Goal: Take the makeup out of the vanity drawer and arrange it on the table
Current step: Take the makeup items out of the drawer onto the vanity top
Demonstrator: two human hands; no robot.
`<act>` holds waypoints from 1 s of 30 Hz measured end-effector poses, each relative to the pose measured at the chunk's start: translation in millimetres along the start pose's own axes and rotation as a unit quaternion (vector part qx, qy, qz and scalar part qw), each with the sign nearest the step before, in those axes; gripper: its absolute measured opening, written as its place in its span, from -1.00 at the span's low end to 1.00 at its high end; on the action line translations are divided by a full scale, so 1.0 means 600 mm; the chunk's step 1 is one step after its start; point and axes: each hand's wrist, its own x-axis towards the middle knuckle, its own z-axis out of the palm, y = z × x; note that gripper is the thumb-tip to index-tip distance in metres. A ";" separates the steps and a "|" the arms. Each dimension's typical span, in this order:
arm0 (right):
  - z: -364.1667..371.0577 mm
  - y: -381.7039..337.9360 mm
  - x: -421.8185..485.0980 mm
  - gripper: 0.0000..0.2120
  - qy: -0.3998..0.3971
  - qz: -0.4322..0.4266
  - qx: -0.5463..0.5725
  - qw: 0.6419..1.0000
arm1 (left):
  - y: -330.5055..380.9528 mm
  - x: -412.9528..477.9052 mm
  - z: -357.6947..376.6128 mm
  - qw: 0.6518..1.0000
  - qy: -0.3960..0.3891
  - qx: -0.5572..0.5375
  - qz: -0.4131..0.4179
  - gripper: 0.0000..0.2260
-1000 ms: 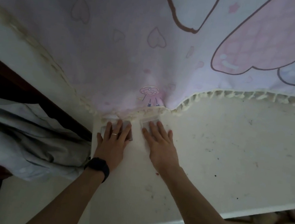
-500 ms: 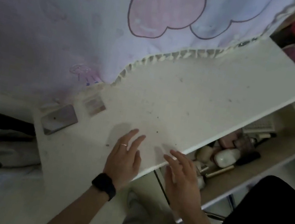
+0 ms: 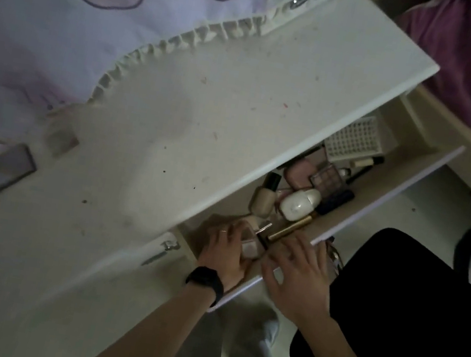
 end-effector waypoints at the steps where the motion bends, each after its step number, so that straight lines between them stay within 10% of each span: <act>1: 0.004 0.002 0.001 -0.83 0.008 -0.005 0.008 1.000 | -0.002 0.004 0.001 1.000 0.000 0.010 -0.004 -0.27; 21: -0.038 0.028 0.032 -0.69 -0.046 0.028 -0.025 0.998 | -0.010 -0.004 -0.098 0.996 -0.028 -0.036 0.082 -0.60; 30: -0.090 0.111 0.251 -0.42 -0.140 0.235 0.004 0.962 | 0.021 -0.029 -0.186 0.910 0.019 -0.405 0.085 -0.47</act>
